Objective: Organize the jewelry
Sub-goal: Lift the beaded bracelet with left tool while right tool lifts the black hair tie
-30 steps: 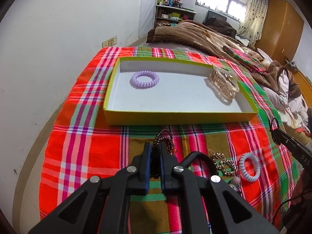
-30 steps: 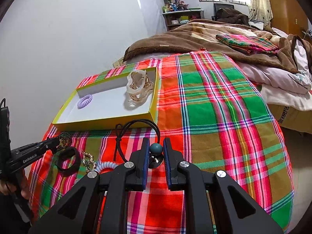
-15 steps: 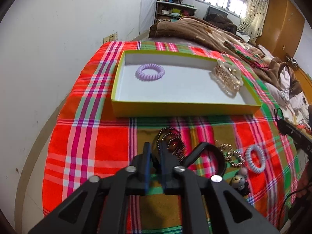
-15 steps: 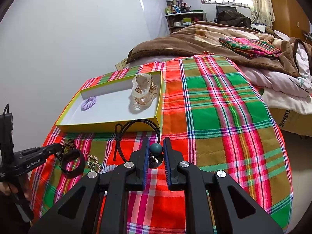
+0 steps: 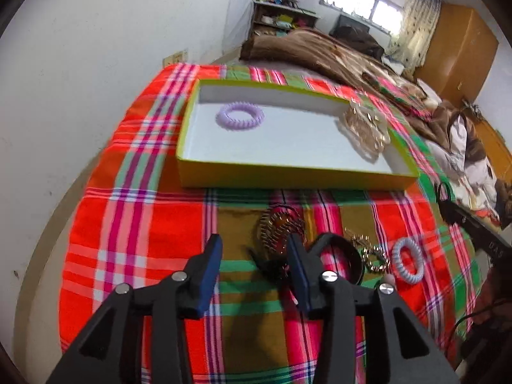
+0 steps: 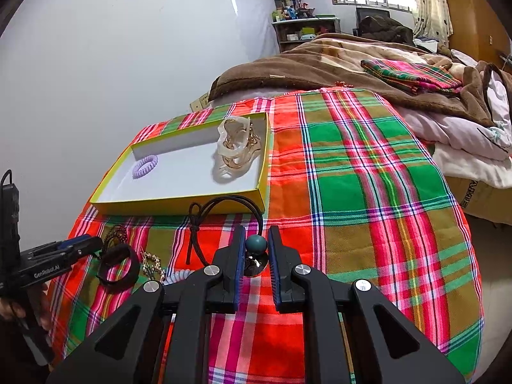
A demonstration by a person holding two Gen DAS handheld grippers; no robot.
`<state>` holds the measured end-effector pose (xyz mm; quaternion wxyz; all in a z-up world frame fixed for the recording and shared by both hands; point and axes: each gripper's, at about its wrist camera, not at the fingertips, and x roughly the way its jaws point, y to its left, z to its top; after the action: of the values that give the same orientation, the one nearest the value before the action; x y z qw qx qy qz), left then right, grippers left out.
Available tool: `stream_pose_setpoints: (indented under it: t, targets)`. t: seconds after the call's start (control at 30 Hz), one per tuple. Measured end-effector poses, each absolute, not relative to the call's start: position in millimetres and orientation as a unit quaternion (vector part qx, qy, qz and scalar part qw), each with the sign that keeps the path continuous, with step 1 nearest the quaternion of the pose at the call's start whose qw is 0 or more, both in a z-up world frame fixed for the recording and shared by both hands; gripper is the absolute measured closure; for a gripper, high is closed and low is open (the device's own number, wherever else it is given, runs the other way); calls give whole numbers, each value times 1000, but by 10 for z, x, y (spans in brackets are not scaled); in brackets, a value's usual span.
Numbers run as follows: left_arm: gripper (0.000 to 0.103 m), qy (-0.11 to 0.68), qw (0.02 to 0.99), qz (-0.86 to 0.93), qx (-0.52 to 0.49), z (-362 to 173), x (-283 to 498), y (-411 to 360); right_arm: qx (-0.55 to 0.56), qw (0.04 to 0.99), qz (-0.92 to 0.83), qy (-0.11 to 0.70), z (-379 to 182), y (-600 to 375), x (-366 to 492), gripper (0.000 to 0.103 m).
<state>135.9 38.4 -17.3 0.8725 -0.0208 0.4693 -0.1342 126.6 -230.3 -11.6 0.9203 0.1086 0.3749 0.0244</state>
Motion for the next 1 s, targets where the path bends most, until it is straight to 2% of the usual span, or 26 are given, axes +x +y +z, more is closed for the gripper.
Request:
stream_pose_setpoints:
  t: [0.33,0.4,0.43,0.47,1.0]
  targets:
    - [60,471,873,-120,26,-260,1389,188,108,920,25,376,-129,-2303,1260,89]
    - [68,469,875,-117,28,-259,1416,179,108,920,25,376,-125,-2301,1258,89]
    - [82,470,874,-119,25,-252,1420,173,108,920,26,376,-123,-2296,1254,89]
    - [90,472,872,-127,21,-246,1420,161,107,920,27,375,-120,-2292,1251,89]
    - [93,433,892,-130,-7,51,1432,310,92,926,36,363,47,-2208,1327,89]
